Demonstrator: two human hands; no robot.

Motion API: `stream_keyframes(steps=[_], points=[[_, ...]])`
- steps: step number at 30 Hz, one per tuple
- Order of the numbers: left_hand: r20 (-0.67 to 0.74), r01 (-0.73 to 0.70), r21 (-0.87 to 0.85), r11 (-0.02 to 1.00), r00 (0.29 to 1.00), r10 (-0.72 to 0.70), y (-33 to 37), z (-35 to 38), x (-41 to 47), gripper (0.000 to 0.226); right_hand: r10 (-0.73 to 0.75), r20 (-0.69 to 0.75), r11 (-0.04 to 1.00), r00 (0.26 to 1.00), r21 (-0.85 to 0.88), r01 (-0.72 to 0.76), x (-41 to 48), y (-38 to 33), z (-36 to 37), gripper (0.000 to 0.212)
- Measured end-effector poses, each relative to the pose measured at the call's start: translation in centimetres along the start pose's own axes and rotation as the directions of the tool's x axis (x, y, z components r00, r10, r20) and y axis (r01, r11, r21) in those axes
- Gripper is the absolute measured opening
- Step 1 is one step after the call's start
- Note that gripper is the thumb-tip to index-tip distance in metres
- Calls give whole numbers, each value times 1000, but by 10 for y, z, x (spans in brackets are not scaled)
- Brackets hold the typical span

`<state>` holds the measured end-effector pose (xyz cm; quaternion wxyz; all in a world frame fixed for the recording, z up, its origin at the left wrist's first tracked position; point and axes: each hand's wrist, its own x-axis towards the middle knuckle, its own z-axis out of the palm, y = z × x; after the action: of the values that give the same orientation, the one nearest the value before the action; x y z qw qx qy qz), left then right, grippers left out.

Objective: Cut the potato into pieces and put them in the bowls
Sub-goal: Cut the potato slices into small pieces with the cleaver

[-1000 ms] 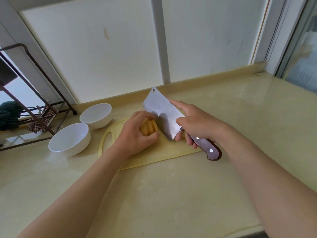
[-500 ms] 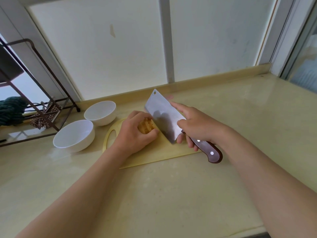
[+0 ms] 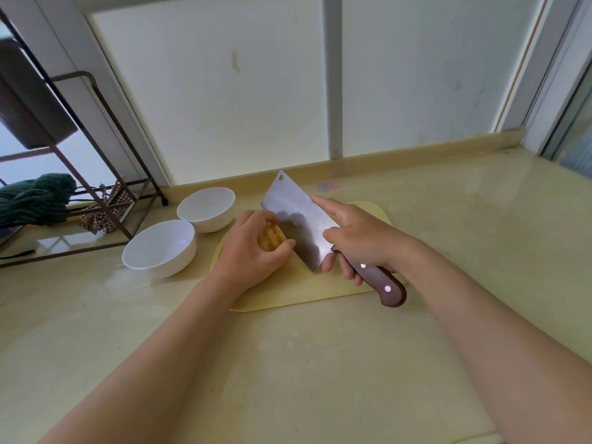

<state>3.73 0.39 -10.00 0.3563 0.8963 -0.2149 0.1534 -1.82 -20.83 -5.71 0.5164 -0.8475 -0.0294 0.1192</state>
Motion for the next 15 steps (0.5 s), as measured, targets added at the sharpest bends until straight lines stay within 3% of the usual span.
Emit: stream_keyframes(steps=[5, 15], points=[[18, 15, 1, 1000, 1000, -15, 0, -1, 2, 36, 10, -15, 1000, 1000, 19, -10, 2, 4, -6, 80], [-103, 129, 2, 992, 986, -128, 4, 2, 0, 36, 34, -50, 999, 998, 1, -34, 2, 15, -12, 80]])
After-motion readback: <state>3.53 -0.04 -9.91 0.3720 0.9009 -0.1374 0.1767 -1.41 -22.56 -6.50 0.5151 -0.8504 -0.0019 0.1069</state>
